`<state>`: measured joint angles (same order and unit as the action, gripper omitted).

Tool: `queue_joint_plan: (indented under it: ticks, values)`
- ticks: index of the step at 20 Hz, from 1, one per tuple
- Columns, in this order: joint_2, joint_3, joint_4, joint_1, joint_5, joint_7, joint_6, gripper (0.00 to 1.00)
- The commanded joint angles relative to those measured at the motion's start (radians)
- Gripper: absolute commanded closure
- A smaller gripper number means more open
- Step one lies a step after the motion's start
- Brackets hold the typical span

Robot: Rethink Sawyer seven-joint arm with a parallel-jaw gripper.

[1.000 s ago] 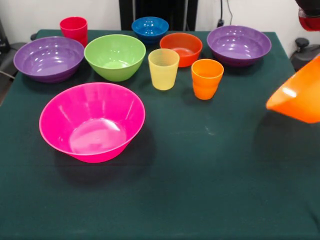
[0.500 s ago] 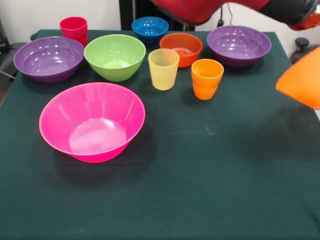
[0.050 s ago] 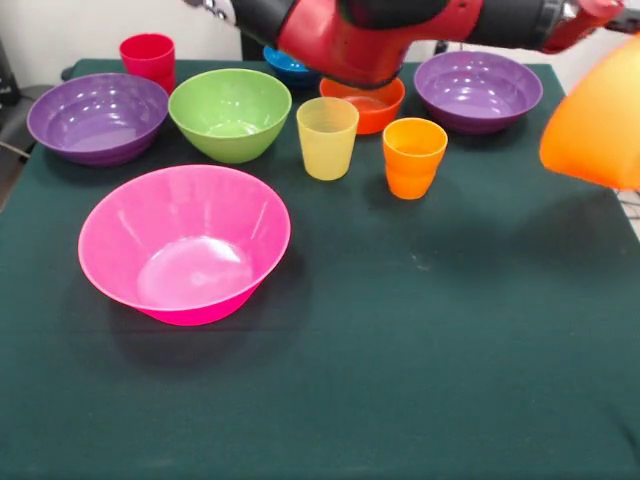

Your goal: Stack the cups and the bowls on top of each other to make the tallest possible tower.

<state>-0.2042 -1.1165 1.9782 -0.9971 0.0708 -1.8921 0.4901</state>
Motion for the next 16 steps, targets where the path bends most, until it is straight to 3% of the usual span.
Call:
queue_joint_plan:
  ticks: [1, 6, 11, 16]
  values:
    - [-0.344, 0.02, -0.17, -0.066, -0.183, 0.635, 0.313, 1.0]
    - [-0.406, -0.008, -0.26, -0.063, -0.246, 0.733, 0.348, 1.0]
    - [-0.449, -0.089, -0.299, -0.083, -0.381, 0.922, 0.248, 1.0]
    - [-0.416, -0.117, -0.306, -0.084, -0.432, 0.92, 0.216, 1.0]
